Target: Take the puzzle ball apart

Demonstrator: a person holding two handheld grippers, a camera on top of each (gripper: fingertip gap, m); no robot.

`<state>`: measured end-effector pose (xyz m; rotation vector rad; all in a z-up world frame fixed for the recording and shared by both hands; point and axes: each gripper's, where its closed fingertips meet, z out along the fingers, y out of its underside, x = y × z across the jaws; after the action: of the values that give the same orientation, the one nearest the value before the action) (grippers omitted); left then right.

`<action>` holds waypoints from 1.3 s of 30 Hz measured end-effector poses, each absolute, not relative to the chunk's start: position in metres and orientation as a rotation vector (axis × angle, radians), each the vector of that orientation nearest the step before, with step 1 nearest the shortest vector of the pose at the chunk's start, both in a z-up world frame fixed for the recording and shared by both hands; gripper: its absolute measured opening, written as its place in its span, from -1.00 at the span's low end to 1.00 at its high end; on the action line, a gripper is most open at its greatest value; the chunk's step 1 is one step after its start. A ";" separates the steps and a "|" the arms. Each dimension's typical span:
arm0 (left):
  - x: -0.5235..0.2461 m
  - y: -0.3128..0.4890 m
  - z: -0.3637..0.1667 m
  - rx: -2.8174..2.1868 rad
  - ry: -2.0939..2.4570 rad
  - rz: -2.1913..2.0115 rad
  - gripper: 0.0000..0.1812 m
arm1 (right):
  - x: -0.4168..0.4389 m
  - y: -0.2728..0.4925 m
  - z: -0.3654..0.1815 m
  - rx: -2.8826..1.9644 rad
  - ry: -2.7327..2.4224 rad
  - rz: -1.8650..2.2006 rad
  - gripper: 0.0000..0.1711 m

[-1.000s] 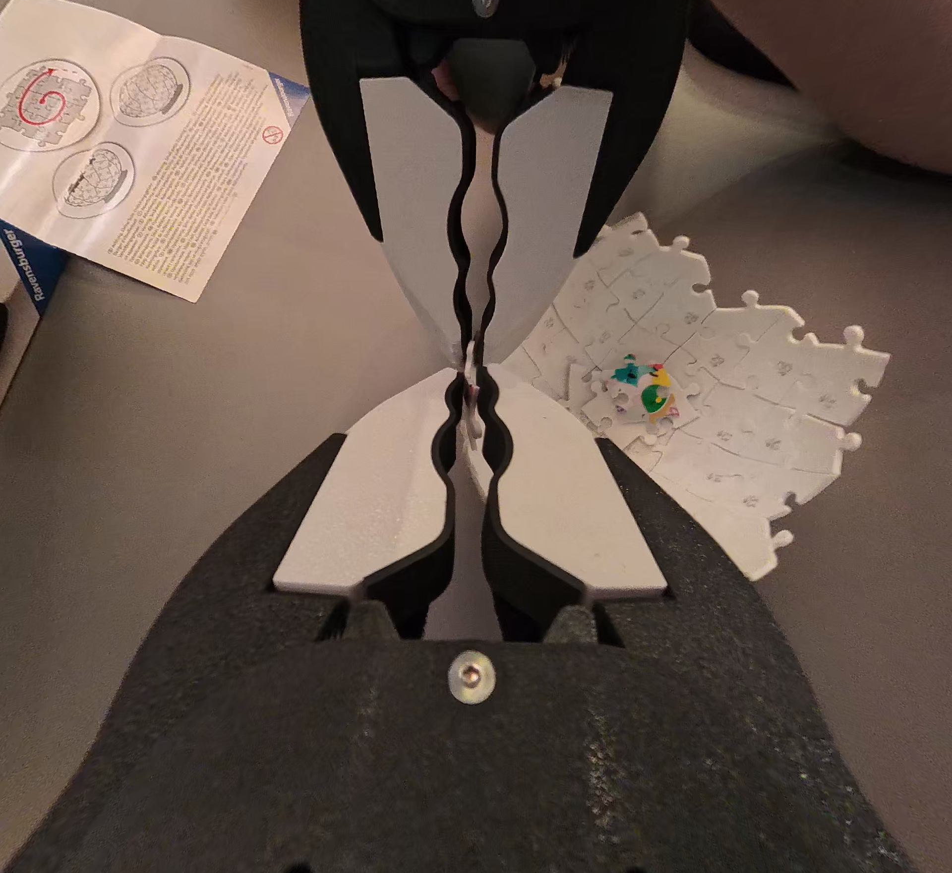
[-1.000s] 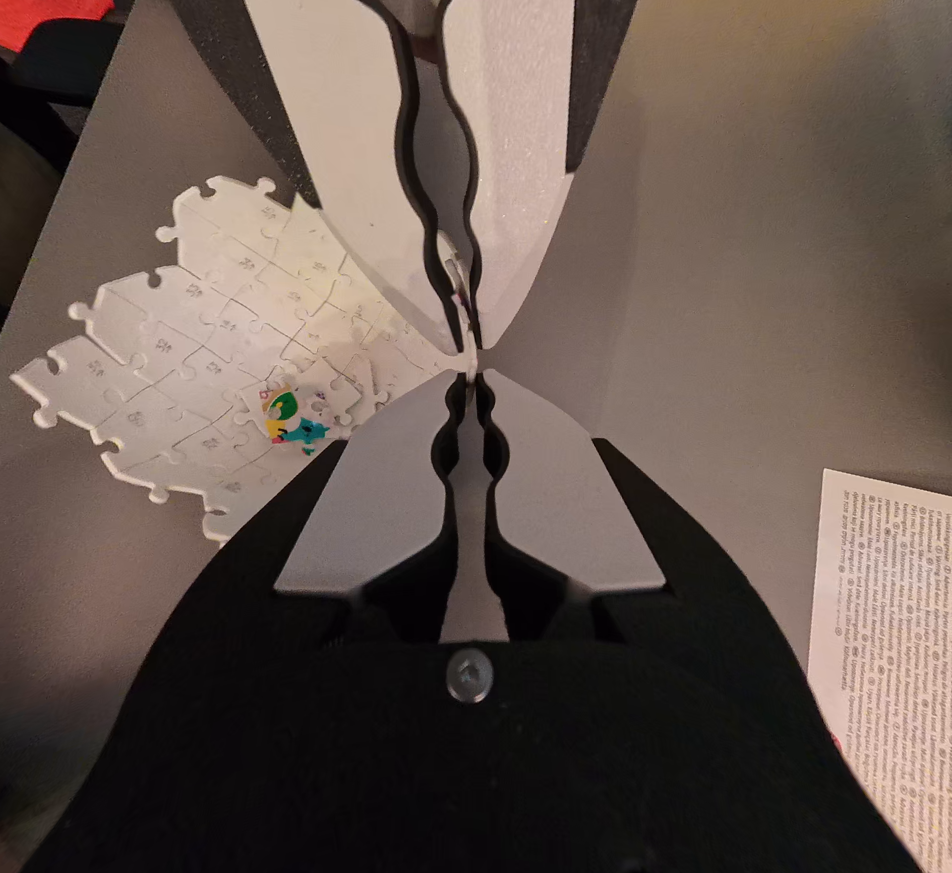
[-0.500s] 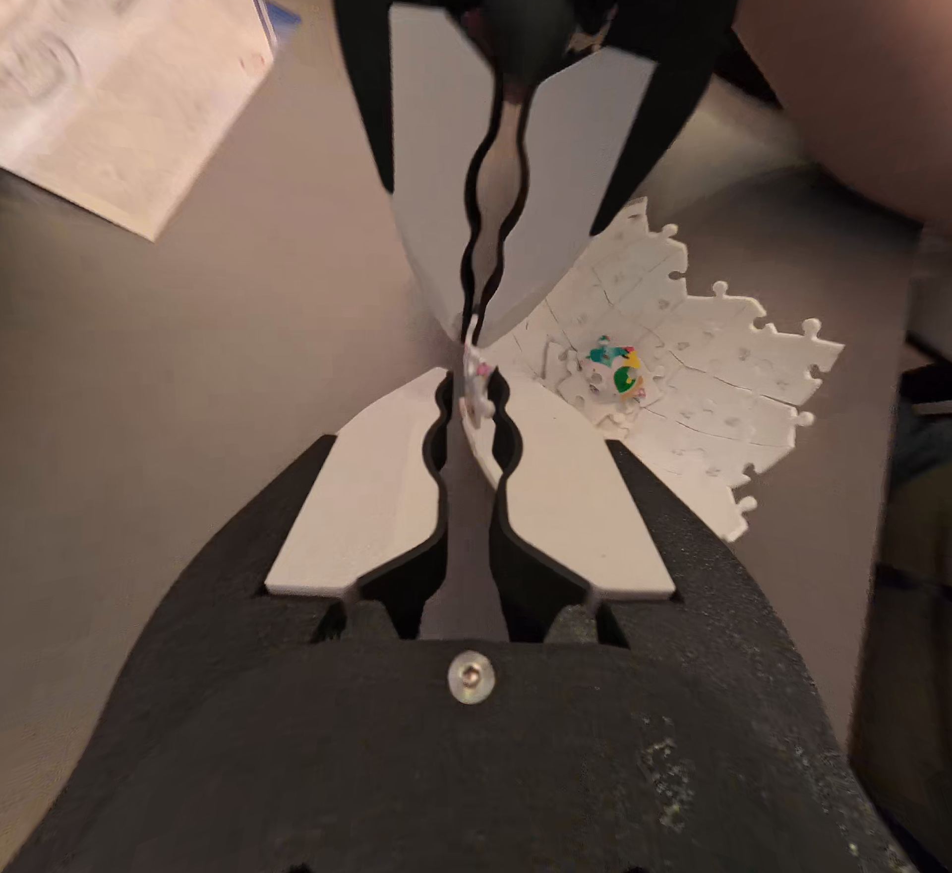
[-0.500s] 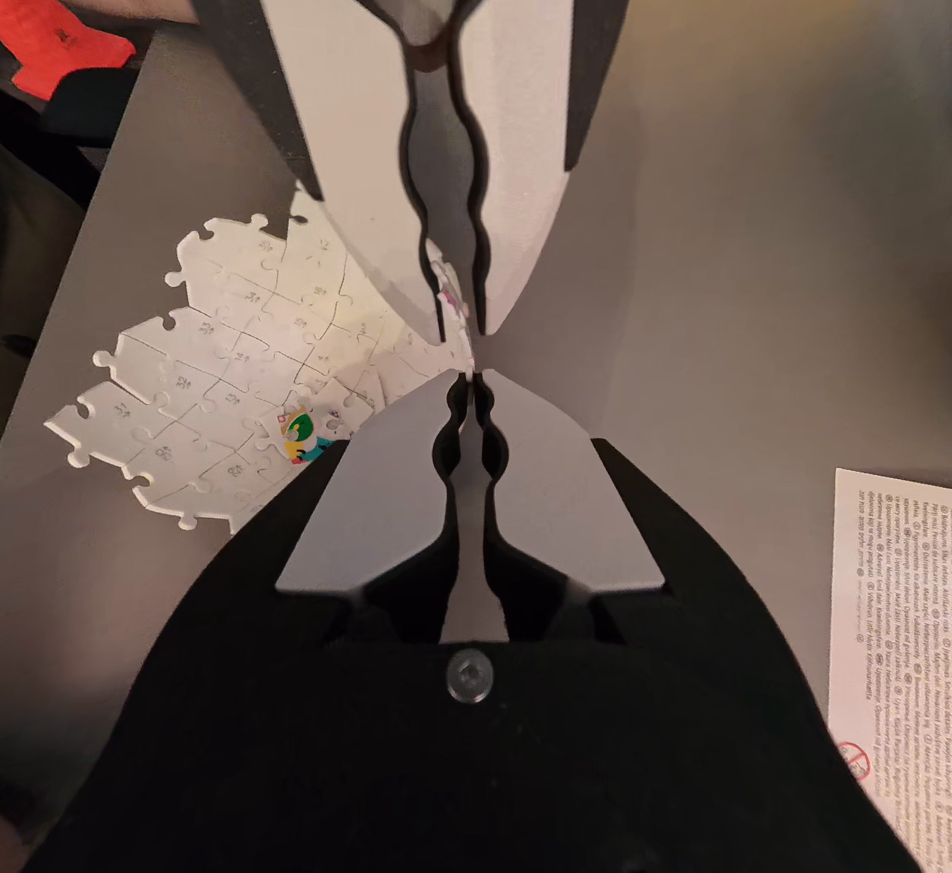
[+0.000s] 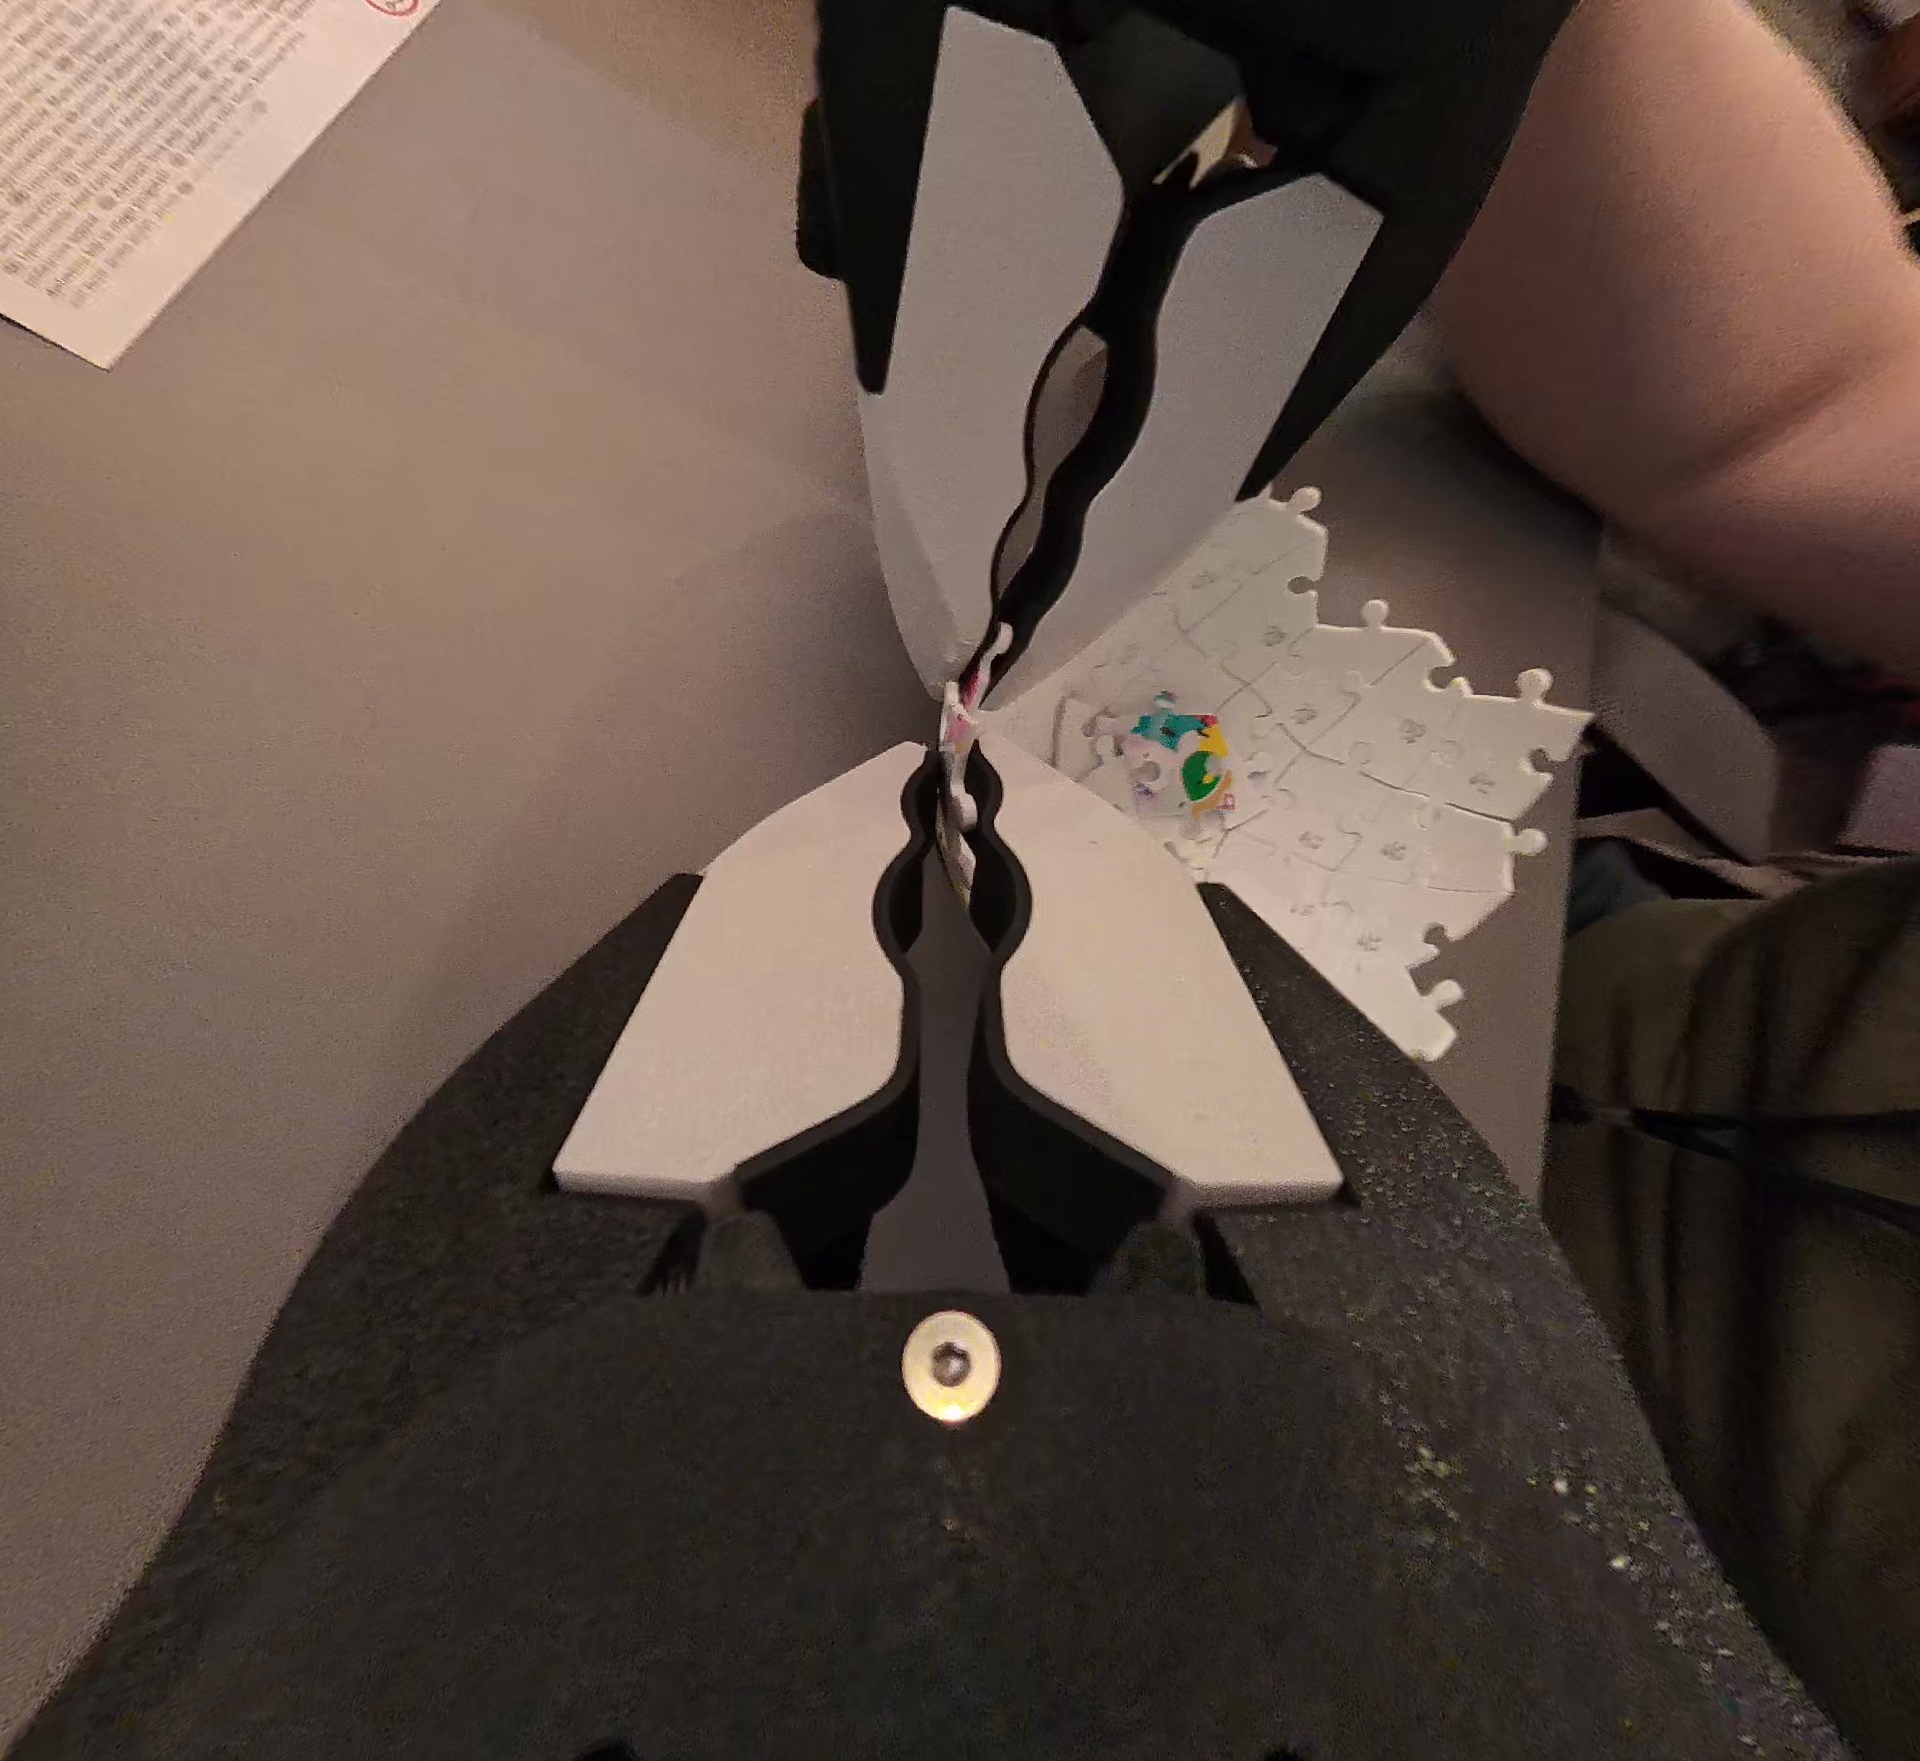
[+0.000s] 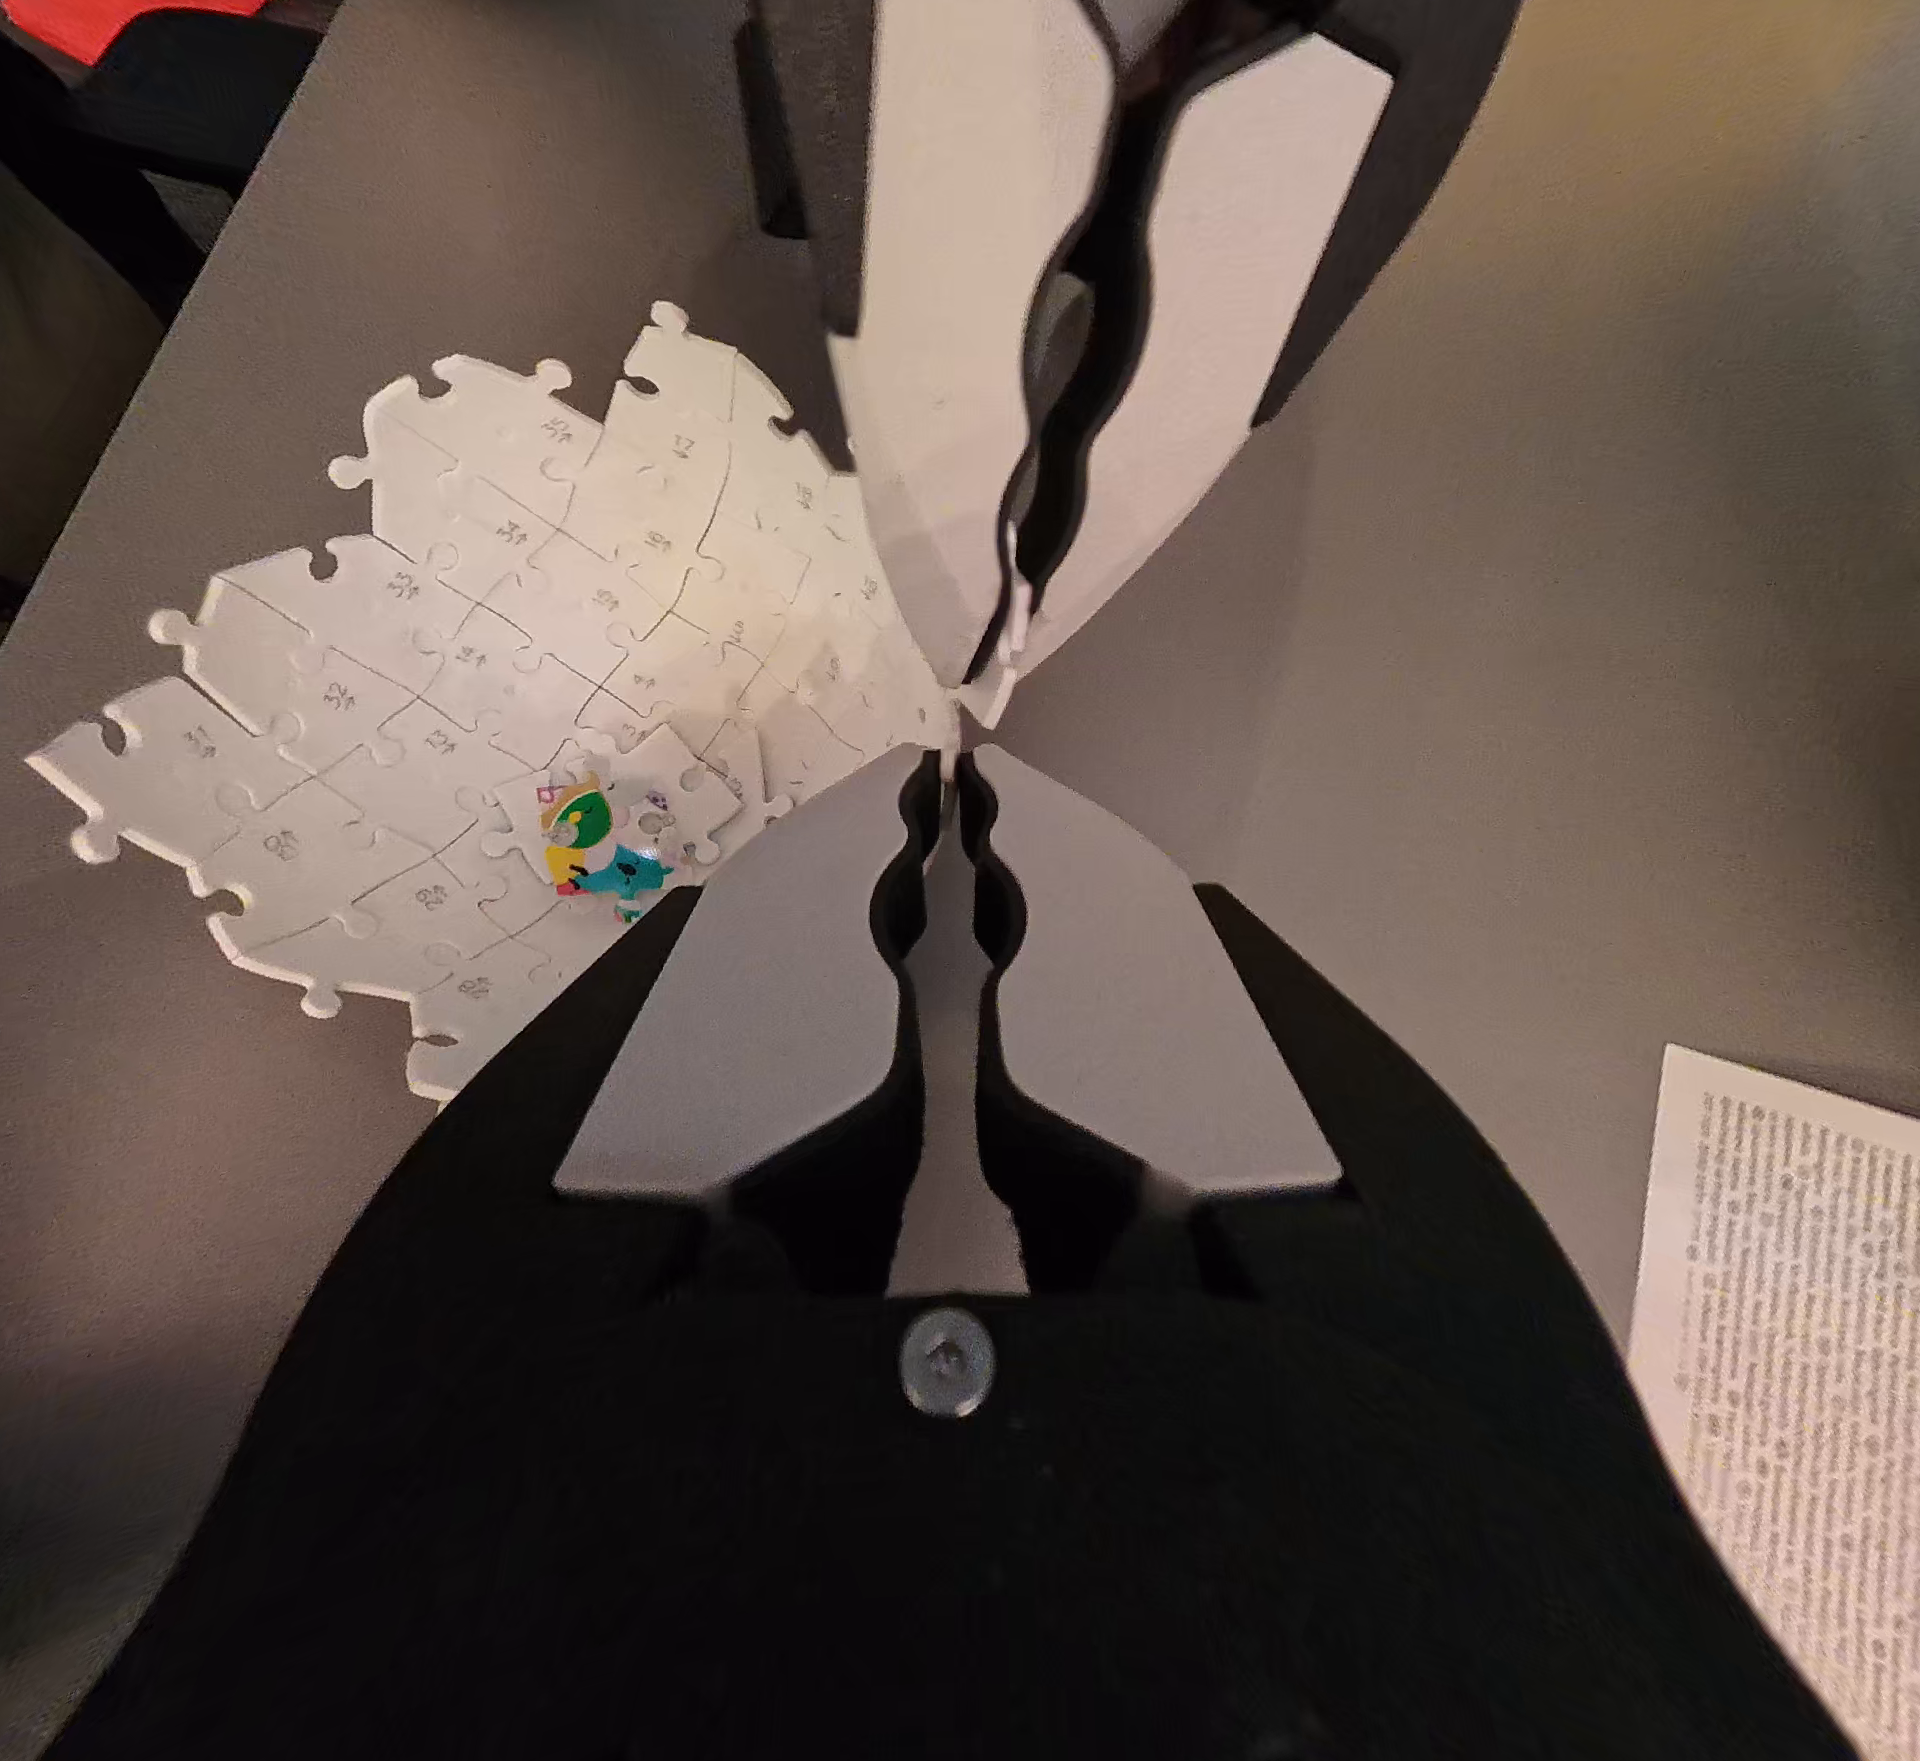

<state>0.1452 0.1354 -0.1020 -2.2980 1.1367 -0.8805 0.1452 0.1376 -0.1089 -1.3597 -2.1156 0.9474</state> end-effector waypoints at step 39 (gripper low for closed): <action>0.135 0.127 -0.092 -2.416 0.936 -1.222 -0.96 | 0.134 0.125 -0.103 -1.065 -2.136 0.833 -0.95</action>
<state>0.1351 0.1265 -0.0922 -2.4160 0.9363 -1.2224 0.1339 0.1253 -0.1035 -1.0645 -2.1361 0.8329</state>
